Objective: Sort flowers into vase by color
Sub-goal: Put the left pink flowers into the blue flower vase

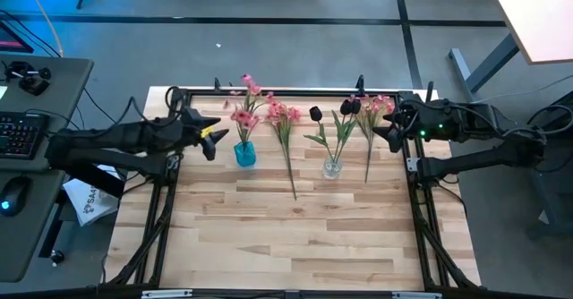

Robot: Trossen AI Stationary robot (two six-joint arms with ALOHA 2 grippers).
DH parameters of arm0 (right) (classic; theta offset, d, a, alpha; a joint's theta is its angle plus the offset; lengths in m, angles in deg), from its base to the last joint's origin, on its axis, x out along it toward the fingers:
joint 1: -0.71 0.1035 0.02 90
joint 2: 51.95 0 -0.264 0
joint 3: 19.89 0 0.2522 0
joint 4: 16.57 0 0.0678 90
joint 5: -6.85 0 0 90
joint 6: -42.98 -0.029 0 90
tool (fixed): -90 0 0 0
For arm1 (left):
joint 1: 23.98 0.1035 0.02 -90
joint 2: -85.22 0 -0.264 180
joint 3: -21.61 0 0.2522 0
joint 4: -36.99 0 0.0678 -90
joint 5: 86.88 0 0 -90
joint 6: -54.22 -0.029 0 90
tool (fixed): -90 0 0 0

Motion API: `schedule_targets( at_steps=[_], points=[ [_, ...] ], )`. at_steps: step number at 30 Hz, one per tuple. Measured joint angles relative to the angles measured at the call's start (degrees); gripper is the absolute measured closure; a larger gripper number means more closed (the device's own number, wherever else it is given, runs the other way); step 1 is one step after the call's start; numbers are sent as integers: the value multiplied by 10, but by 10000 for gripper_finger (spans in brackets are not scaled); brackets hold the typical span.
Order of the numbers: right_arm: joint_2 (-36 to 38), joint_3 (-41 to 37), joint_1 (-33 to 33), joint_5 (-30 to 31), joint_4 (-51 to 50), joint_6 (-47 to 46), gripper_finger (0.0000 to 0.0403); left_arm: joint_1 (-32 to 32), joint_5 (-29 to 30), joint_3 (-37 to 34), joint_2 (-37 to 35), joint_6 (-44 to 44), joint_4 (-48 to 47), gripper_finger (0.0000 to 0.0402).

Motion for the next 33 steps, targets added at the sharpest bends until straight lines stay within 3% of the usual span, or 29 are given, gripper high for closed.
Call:
schedule_targets(
  at_steps=[2,6,10,14,20,23,26,30,33],
  points=[
    [-3,0,0,-20,3,-38,93,-7,-23,12,0,54,-32,179],
    [-17,0,4,-121,-22,-66,93,-32,-107,14,2,183,-82,179],
    [-43,0,33,-147,-37,-87,93,-88,-136,14,12,253,-84,179],
    [-85,0,83,-178,-22,-108,93,-157,-95,14,33,295,-57,179],
    [-168,-1,187,-187,1,-108,93,-242,17,14,74,327,6,179],
    [-203,-34,244,-188,69,-110,93,-258,66,14,88,333,25,179],
    [-230,-103,294,-207,206,-144,93,-261,86,14,91,342,34,179],
    [-283,-191,337,-221,428,-275,93,-260,80,14,84,321,37,179],
    [-342,-203,355,-189,558,-355,93,-260,78,14,67,275,36,179]
  ],
)
